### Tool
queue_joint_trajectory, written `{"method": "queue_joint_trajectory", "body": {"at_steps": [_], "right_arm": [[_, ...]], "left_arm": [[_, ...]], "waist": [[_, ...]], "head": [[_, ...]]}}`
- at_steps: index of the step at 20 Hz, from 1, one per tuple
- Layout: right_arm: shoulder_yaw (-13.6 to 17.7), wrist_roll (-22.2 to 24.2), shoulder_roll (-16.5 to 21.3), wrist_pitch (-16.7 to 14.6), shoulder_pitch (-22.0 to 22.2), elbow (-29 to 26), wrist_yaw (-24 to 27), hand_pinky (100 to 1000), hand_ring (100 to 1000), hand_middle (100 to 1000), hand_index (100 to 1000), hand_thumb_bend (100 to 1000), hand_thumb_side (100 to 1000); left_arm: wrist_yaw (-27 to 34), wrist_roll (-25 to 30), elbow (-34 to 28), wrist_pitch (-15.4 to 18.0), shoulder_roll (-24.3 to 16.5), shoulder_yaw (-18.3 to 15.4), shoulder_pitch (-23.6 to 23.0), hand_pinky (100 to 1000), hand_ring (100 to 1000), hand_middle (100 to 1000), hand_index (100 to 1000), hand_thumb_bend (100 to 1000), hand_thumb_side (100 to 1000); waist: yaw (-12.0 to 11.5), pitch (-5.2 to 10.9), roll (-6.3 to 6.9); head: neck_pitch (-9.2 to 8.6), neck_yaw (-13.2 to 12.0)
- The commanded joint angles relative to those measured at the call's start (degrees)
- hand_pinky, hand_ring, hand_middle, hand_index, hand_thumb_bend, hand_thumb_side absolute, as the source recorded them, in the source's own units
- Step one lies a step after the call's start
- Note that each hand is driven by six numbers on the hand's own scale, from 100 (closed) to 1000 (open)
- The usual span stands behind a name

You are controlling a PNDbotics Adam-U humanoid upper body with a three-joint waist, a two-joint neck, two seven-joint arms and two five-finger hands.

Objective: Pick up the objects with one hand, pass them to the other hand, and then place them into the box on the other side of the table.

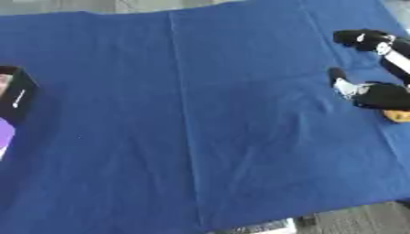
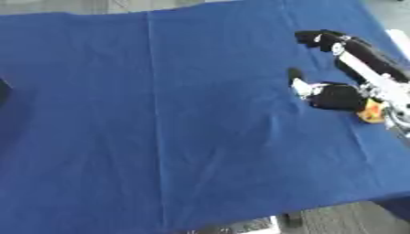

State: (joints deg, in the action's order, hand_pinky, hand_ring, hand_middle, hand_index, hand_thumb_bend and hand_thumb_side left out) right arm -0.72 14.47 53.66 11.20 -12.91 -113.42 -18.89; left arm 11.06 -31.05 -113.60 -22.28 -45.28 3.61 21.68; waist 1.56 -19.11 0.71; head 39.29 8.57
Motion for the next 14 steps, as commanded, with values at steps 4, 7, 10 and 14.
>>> {"method": "queue_joint_trajectory", "body": {"at_steps": [4, 7, 10, 14], "right_arm": [[6.15, 5.59, 5.43, 3.02, 4.48, -1.17, -4.15, 930, 933, 895, 950, 100, 491], [7.62, 5.78, 5.93, 5.40, 6.62, -1.05, -6.31, 933, 937, 897, 952, 100, 436], [8.23, 6.09, 6.36, 6.99, 7.96, 0.53, -9.18, 934, 936, 894, 951, 110, 416], [9.17, 5.82, 6.27, 7.52, 8.98, 3.81, -11.36, 930, 927, 882, 946, 134, 358]], "left_arm": [[0.01, -2.11, -0.99, 1.22, 1.86, -2.45, -1.50, 746, 740, 759, 901, 325, 747], [0.49, -3.16, -0.99, 2.40, 4.36, -3.08, -2.22, 744, 738, 758, 899, 328, 751], [0.60, -3.71, -0.99, 3.91, 6.36, -3.29, -2.73, 744, 738, 758, 898, 329, 751], [-0.22, -3.89, -0.99, 5.59, 7.45, -3.33, -3.56, 743, 739, 758, 896, 327, 749]], "waist": [[0.26, 1.17, 0.17], [0.14, 0.92, 0.19], [-0.30, 0.41, 0.31], [-0.88, -0.47, 0.74]], "head": [[-0.53, 1.93], [-1.60, 1.86], [-3.18, 0.94], [-4.54, -1.34]]}}
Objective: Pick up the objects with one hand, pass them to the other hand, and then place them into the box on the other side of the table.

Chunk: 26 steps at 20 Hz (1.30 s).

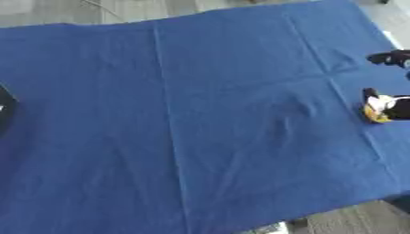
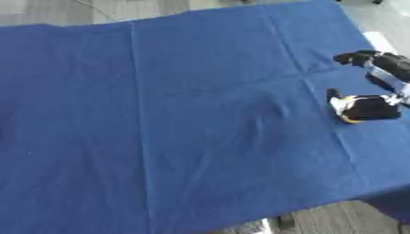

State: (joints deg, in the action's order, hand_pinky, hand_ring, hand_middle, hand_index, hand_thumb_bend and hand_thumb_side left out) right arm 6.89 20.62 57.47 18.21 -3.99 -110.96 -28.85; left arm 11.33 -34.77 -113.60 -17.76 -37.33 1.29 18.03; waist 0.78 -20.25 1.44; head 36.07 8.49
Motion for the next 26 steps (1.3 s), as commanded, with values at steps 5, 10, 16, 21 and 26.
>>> {"method": "queue_joint_trajectory", "body": {"at_steps": [5, 10, 16, 21, 26], "right_arm": [[2.83, -1.09, 2.28, 1.23, 1.00, 5.70, -2.50, 930, 927, 882, 950, 170, 353], [4.03, 0.27, 1.85, 0.92, 1.81, 9.91, -1.98, 929, 927, 885, 961, 179, 403], [5.12, -1.13, 1.89, 0.85, 1.90, 13.12, -0.76, 927, 923, 885, 964, 161, 404], [5.00, -2.70, 1.85, -0.34, 1.77, 13.52, 1.12, 927, 922, 885, 966, 142, 415], [4.57, -2.58, 1.86, -1.11, 1.62, 13.67, 1.59, 927, 922, 885, 967, 140, 431]], "left_arm": [[-0.79, -0.63, -0.99, 1.54, 0.12, -1.25, -0.10, 743, 738, 757, 895, 322, 749], [-0.81, -0.71, -0.99, 0.88, 0.41, -1.17, -0.17, 744, 739, 757, 894, 316, 752], [-0.89, -0.92, -0.99, 0.37, 0.68, -1.08, -0.21, 745, 739, 757, 892, 309, 752], [-0.87, -1.09, -0.99, 0.25, 0.91, -1.00, -0.14, 744, 738, 757, 891, 306, 752], [-1.19, -1.46, -0.99, -0.11, 1.15, -1.03, -0.09, 743, 736, 754, 887, 295, 748]], "waist": [[-0.30, -0.13, 0.36], [-0.14, -0.47, 0.59], [0.03, -0.63, 1.08], [0.21, -0.76, 1.39], [0.17, -0.85, 1.41]], "head": [[-1.84, -3.83], [-0.95, -3.01], [-1.18, 1.87], [-2.01, 4.53], [-2.48, 5.58]]}}
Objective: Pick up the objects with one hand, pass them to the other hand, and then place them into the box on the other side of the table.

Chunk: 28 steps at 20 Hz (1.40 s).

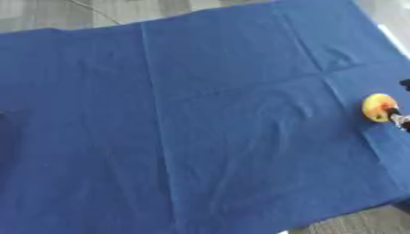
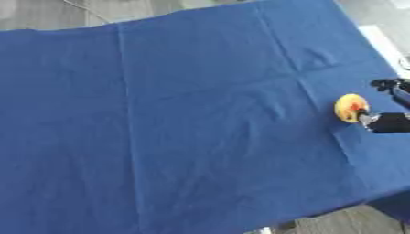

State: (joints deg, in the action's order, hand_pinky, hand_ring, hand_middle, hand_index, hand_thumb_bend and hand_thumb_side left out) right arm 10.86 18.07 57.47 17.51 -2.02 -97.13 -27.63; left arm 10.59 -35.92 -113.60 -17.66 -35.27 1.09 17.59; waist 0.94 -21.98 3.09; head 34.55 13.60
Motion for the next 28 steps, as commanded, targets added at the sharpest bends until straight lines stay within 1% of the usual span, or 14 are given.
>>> {"method": "queue_joint_trajectory", "body": {"at_steps": [1, 7, 10, 11, 12, 14, 16, 17, 18, 19, 20, 22, 25, 28], "right_arm": [[0.48, 0.04, 1.82, -0.50, -0.44, -0.03, 0.37, 927, 922, 884, 966, 142, 430], [-0.79, 0.81, 1.29, -1.19, -1.27, 1.02, -0.03, 926, 919, 872, 963, 152, 425], [-1.61, 1.22, 1.11, -1.13, -1.90, 2.08, -1.74, 922, 909, 853, 953, 210, 381], [-1.85, 1.15, 1.08, -0.78, -2.16, 2.72, -2.70, 919, 900, 837, 946, 243, 326], [-2.12, 0.93, 1.06, -0.34, -2.43, 3.32, -3.88, 917, 896, 825, 938, 270, 302], [-2.68, 0.55, 0.91, 0.58, -3.01, 4.45, -5.97, 909, 876, 771, 887, 257, 248], [-3.13, 0.27, 0.62, 1.41, -3.52, 5.17, -6.80, 902, 858, 708, 818, 198, 216], [-3.25, 0.13, 0.49, 1.67, -3.65, 5.14, -6.71, 895, 842, 658, 779, 164, 203], [-3.28, -0.13, 0.35, 1.85, -3.66, 4.77, -6.38, 888, 822, 604, 730, 102, 166], [-3.22, -0.64, 0.21, 2.01, -3.55, 3.91, -5.78, 879, 796, 560, 684, 100, 108], [-3.18, -1.18, 0.10, 2.13, -3.33, 2.87, -5.08, 868, 768, 524, 647, 100, 100], [-3.05, -2.30, -0.13, 2.23, -2.90, 0.36, -3.07, 857, 747, 507, 618, 100, 100], [-2.61, -5.64, -0.29, 2.48, -2.41, -3.87, 1.02, 851, 729, 499, 606, 100, 115], [-2.10, -9.25, 0.01, 3.19, -2.08, -7.73, 3.92, 841, 704, 478, 584, 100, 100]], "left_arm": [[-0.43, -0.43, -0.99, -0.25, -0.86, -0.82, 0.36, 743, 736, 753, 887, 293, 748], [-0.17, -1.09, -0.99, -0.66, -0.47, -0.82, 0.48, 742, 734, 751, 882, 280, 744], [0.09, -1.40, -0.99, -0.87, -0.20, -0.68, 0.84, 741, 733, 750, 879, 273, 743], [0.12, -1.38, -0.99, -0.86, -0.11, -0.59, 0.97, 741, 733, 750, 879, 273, 742], [0.13, -1.33, -0.99, -0.86, -0.05, -0.52, 1.06, 741, 733, 750, 878, 272, 742], [0.14, -1.30, -0.99, -0.84, 0.05, -0.50, 1.18, 741, 732, 749, 878, 271, 742], [0.19, -1.24, -0.99, -0.84, 0.11, -0.46, 1.21, 741, 732, 749, 877, 269, 743], [0.19, -1.20, -0.99, -0.85, 0.11, -0.45, 1.19, 742, 732, 749, 876, 263, 745], [0.17, -1.19, -0.99, -0.87, 0.09, -0.46, 1.16, 745, 732, 749, 875, 257, 747], [0.15, -1.24, -0.99, -0.90, 0.08, -0.52, 1.12, 748, 732, 749, 874, 250, 749], [0.13, -1.33, -0.99, -0.94, 0.06, -0.57, 1.08, 751, 732, 749, 874, 244, 750], [0.14, -1.46, -0.99, -0.99, 0.06, -0.61, 1.06, 754, 732, 749, 873, 240, 752], [0.05, -1.44, -0.99, -1.13, 0.02, -0.59, 0.95, 756, 732, 749, 871, 230, 755], [-0.04, -1.43, -0.99, -1.20, -0.19, -0.64, 0.85, 757, 731, 748, 870, 230, 754]], "waist": [[-0.03, 0.86, -0.23], [-0.45, 0.57, -0.11], [-0.75, 0.33, -0.07], [-0.89, 0.26, -0.04], [-1.02, 0.21, -0.01], [-1.20, 0.17, 0.00], [-1.32, 0.17, -0.03], [-1.34, 0.18, -0.07], [-1.34, 0.20, -0.11], [-1.31, 0.24, -0.17], [-1.29, 0.28, -0.23], [-1.22, 0.39, -0.36], [-1.14, 0.64, -0.52], [-1.03, 0.95, -0.64]], "head": [[-1.03, 0.53], [-1.34, 0.85], [-1.49, 1.24], [-1.53, 1.34], [-1.52, 1.44], [-1.44, 1.52], [-1.31, 1.61], [-1.23, 1.57], [-1.14, 1.51], [-1.05, 1.41], [-0.98, 1.33], [-0.86, 1.19], [-0.72, 1.12], [-0.51, 0.92]]}}
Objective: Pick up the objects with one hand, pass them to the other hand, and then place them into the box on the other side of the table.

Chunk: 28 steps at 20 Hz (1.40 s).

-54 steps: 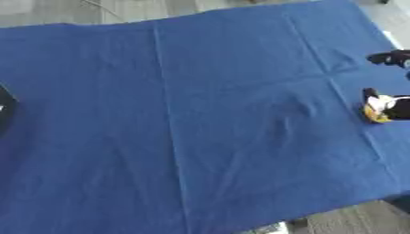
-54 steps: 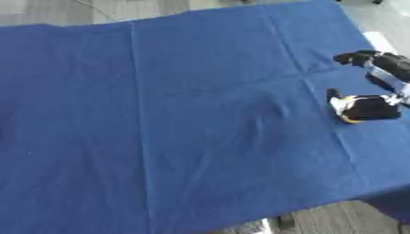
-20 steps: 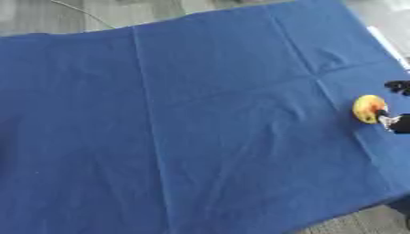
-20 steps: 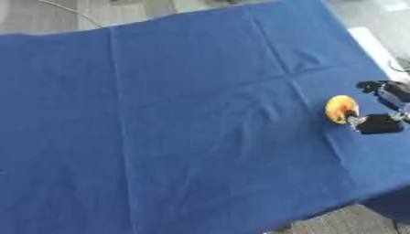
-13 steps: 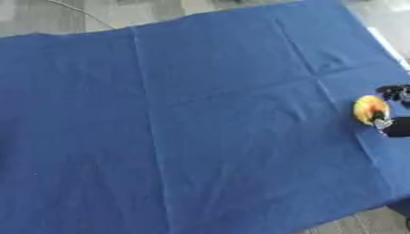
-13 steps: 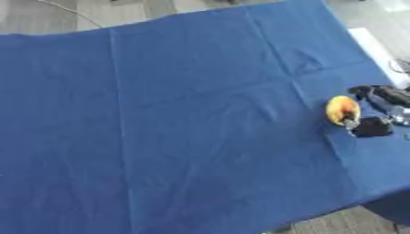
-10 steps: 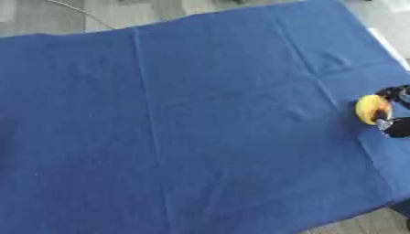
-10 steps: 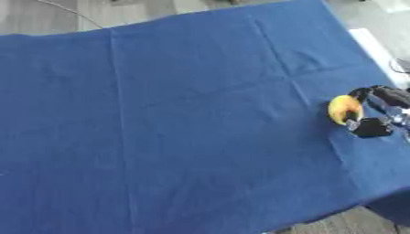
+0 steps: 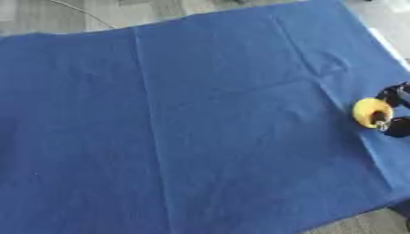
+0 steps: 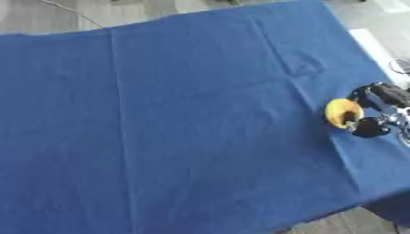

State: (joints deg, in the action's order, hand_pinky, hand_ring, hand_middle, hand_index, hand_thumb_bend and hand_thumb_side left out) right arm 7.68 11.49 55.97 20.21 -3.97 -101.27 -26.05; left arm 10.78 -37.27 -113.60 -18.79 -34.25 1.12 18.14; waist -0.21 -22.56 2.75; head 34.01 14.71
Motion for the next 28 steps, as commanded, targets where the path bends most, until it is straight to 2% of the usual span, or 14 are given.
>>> {"method": "queue_joint_trajectory", "body": {"at_steps": [1, 6, 9, 13, 14, 15, 19, 22, 28], "right_arm": [[1.42, -4.03, 1.55, 0.84, -0.24, -5.04, 3.51, 833, 688, 463, 566, 100, 100], [2.40, -10.71, 1.76, 2.15, -0.76, -12.48, 10.55, 826, 656, 443, 546, 100, 100], [1.59, -14.22, 1.76, -0.79, -2.37, -13.22, 13.67, 826, 643, 439, 546, 100, 100], [-1.02, -16.69, 0.11, -4.99, -5.71, -13.31, 17.28, 829, 626, 437, 549, 100, 100], [-1.80, -17.40, -0.79, -5.54, -6.90, -13.31, 18.54, 829, 623, 438, 551, 100, 135], [-2.65, -18.38, -1.93, -5.83, -8.21, -13.32, 20.06, 827, 617, 440, 555, 100, 228], [-6.84, -23.31, -7.61, -5.24, -13.46, -13.32, 27.30, 820, 601, 444, 565, 100, 476], [-10.53, -26.41, -11.81, -4.41, -16.84, -13.32, 30.78, 816, 596, 445, 568, 100, 491], [-17.93, -30.67, -17.70, -5.72, -21.12, -13.32, 34.60, 805, 585, 447, 572, 100, 519]], "left_arm": [[-0.25, -0.03, -0.99, -0.02, -1.32, -0.68, 0.33, 757, 731, 747, 870, 230, 753], [-0.33, 0.04, -0.99, 0.07, -1.85, -0.85, 0.43, 756, 730, 744, 866, 230, 747], [-0.39, 0.14, -0.99, 0.09, -1.99, -0.83, 0.38, 756, 730, 744, 866, 231, 746], [-0.39, 0.33, -0.99, 0.19, -2.35, -0.79, 0.81, 754, 727, 740, 865, 237, 739], [-0.39, 0.44, -0.99, 0.22, -2.56, -0.76, 1.01, 754, 727, 740, 865, 239, 737], [-0.40, 0.56, -0.99, 0.21, -2.88, -0.71, 1.27, 753, 728, 741, 866, 243, 732], [-0.64, 1.09, -0.99, 0.03, -5.13, -0.57, 2.61, 756, 734, 750, 873, 257, 717], [-0.70, 1.95, -0.99, -0.38, -7.79, -0.42, 3.69, 757, 736, 752, 874, 265, 714], [0.97, 6.60, -0.99, -1.72, -14.54, 0.83, 6.23, 758, 740, 753, 878, 275, 717]], "waist": [[0.15, 1.67, -0.33], [0.20, 2.26, -0.42], [0.07, 2.61, -0.58], [-0.28, 3.10, -0.73], [-0.38, 3.22, -0.71], [-0.50, 3.37, -0.68], [-0.93, 3.91, -0.40], [-1.07, 4.22, -0.13], [-1.17, 4.82, 0.12]], "head": [[0.13, -0.34], [0.48, -0.47], [0.63, -0.62], [0.80, -1.03], [0.85, -1.22], [0.94, -1.46], [1.30, -2.72], [1.78, -3.86], [2.53, -6.35]]}}
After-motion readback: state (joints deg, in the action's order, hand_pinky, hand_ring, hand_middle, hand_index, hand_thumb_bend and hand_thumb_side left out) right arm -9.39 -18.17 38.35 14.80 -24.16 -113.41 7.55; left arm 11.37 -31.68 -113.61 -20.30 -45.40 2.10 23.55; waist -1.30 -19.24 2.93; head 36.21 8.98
